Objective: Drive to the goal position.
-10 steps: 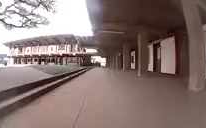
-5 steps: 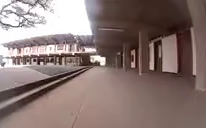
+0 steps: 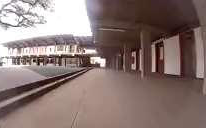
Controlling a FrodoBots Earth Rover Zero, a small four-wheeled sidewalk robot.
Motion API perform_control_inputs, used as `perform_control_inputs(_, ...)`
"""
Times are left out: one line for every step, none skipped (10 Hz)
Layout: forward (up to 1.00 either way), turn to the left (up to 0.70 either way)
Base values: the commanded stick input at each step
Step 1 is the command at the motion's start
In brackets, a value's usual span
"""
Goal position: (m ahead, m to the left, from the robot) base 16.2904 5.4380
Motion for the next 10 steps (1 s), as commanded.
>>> perform_control_inputs(0.50,0.00)
perform_control_inputs(0.50,0.00)
perform_control_inputs(0.50,0.00)
perform_control_inputs(0.50,0.00)
perform_control_inputs(0.50,0.00)
perform_control_inputs(0.50,0.00)
perform_control_inputs(0.50,0.00)
perform_control_inputs(0.50,0.00)
perform_control_inputs(0.50,0.00)
perform_control_inputs(0.50,0.00)
